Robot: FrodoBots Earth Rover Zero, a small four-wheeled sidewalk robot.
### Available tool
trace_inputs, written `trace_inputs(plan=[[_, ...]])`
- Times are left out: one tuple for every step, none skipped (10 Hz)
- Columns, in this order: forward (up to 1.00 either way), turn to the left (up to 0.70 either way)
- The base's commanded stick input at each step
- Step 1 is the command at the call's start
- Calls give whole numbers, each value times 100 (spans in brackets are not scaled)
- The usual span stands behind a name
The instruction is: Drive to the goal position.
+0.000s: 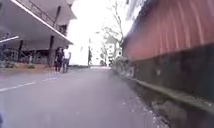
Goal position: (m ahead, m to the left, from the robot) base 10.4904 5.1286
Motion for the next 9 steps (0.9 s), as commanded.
trace_inputs(plan=[[100, 0], [100, 0], [100, 0], [100, 0], [100, 0], [100, 0], [100, 0], [100, 0], [100, 0]])
